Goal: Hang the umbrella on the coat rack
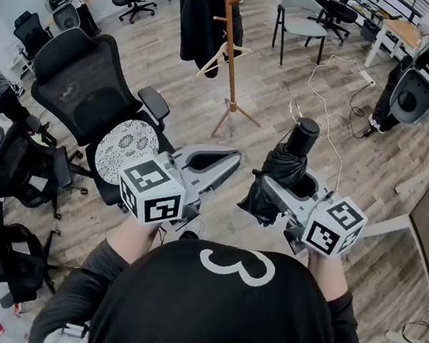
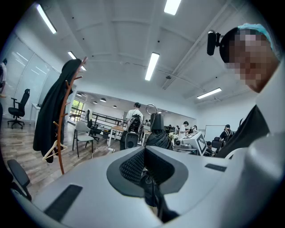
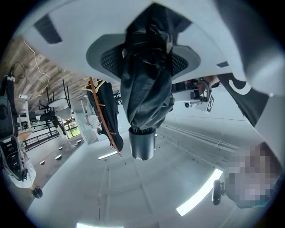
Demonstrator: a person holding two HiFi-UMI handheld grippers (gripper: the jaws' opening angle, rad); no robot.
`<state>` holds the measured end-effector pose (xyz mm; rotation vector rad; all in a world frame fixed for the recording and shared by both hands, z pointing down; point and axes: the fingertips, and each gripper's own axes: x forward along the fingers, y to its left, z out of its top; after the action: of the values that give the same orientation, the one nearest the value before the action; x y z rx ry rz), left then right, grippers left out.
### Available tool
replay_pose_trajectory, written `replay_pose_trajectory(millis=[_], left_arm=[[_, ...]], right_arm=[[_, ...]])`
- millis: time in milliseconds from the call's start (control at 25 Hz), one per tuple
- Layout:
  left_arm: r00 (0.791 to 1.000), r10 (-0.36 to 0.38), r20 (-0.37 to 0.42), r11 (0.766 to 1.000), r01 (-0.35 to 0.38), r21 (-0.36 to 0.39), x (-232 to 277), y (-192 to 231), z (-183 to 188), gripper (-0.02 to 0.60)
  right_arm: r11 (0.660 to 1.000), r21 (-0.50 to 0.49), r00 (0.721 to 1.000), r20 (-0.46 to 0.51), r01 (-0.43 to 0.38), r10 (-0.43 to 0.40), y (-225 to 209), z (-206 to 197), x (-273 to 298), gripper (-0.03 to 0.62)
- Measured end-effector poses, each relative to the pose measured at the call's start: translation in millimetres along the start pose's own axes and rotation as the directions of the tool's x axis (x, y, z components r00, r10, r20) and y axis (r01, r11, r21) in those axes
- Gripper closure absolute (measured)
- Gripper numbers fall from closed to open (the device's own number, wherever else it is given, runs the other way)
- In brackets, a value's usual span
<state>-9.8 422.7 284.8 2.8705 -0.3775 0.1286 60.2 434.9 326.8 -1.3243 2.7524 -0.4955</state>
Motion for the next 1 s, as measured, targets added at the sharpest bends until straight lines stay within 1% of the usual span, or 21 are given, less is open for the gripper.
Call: replay_pose_trajectory(millis=[160, 480, 640, 800, 1000], left_arm=[[1.0, 0.004, -0.005, 1.0, -0.004, 0.021, 6, -3, 2, 0.565], [1.0, 0.016, -0.003, 1.0, -0.016, 0.011, 9, 0, 0, 0.565], [1.0, 0.019, 0.016, 1.0, -0.019, 0.001, 10, 12, -1, 0.565], [1.0, 0.024, 0.013, 1.0, -0.024, -0.002, 18, 28, -7, 0.565], [1.0, 0.014, 0.026, 1.0, -0.014, -0.009, 27, 57, -10, 0.566]], right_arm=[[1.0, -0.016, 1.0, 0.015, -0.012, 0.013, -3, 6, -2, 0.332], [1.0, -0.016, 1.0, 0.009, -0.009, 0.009, -10, 2, -5, 0.331], [1.0, -0.021, 1.0, 0.004, -0.002, 0.002, -16, -5, 5, 0.33], [0.999, -0.023, 0.999, -0.023, 0.032, -0.032, -41, -13, 15, 0.33], [0.999, -0.012, 0.999, -0.022, 0.034, -0.034, -62, -15, 38, 0.33]])
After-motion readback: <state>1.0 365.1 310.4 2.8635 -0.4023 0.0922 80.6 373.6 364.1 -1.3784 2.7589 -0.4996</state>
